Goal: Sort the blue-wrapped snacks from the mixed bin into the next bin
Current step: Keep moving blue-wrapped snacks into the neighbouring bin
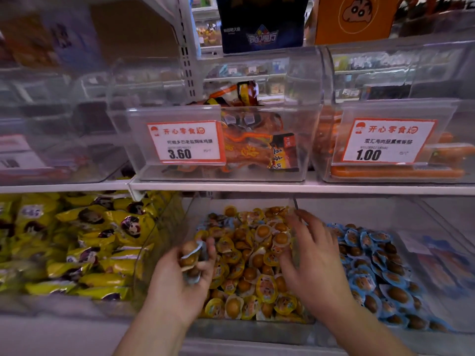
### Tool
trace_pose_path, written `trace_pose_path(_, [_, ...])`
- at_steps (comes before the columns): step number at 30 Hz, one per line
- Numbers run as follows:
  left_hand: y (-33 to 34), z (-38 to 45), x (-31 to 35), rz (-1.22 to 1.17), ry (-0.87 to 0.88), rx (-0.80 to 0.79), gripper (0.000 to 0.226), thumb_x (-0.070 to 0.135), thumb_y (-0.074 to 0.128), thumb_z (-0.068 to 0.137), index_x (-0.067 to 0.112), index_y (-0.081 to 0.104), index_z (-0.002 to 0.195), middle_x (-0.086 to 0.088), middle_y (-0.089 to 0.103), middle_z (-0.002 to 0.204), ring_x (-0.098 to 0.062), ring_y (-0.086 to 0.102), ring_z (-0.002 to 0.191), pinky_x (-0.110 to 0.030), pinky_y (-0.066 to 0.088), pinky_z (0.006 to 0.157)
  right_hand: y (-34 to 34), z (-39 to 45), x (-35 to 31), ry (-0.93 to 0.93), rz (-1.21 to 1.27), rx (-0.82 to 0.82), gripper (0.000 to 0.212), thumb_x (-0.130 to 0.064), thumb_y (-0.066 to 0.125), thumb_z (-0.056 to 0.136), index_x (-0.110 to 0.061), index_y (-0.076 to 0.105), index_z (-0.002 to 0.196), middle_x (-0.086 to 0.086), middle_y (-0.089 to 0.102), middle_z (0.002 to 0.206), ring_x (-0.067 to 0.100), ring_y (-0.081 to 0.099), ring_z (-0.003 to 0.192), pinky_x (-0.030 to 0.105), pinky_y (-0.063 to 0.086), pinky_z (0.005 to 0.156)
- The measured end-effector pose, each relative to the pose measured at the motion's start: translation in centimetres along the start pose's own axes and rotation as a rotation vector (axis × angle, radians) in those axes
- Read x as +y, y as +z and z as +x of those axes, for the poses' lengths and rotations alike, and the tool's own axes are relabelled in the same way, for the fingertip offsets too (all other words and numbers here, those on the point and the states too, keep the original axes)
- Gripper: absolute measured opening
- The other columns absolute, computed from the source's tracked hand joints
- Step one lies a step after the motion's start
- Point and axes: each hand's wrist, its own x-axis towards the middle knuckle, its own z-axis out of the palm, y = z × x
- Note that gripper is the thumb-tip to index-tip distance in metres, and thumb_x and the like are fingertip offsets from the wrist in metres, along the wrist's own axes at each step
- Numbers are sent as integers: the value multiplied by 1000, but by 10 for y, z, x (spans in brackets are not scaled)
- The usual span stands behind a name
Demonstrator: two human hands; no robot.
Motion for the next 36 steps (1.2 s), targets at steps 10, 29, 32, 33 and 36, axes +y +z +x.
trace_pose_path(10, [-22,-8,18,79,-121,-209,36,18,53,87,-2,64,116,-32,67,115,-44,70,97,-43,59,72,55,77,-21,24,-62,-464,34,-30,52,94,-23,64,126,5,66,125,25,63,113,31,50,90])
trace_pose_path(29, [-12,40,1,610,56,-49,46,50,67,88,10,58,110,-12,61,65,-19,50,40,-14,22,32,87,131,6,261,-62,-591,18,-7,71,82,-13,76,99,8,72,95,5,64,68,13,43,56])
trace_pose_path(32, [-6,37,8,450,-115,-135,76,66,65,74,5,56,117,-15,62,65,-19,52,43,-16,25,29,72,124,7,536,370,-386,24,-7,77,83,-5,74,107,12,73,88,17,61,62,23,48,57])
trace_pose_path(33, [-5,36,9,398,-137,-150,81,66,64,73,1,55,120,-17,62,67,-19,52,44,-17,27,29,66,121,4,595,520,-328,26,-4,76,83,-3,72,108,17,73,90,23,61,67,28,48,58])
trace_pose_path(36, [-5,34,-1,455,90,-71,48,53,63,90,10,64,112,-9,65,68,-19,55,47,-20,35,33,46,103,-18,650,821,-203,17,3,66,86,9,67,103,16,69,80,23,59,68,27,45,54])
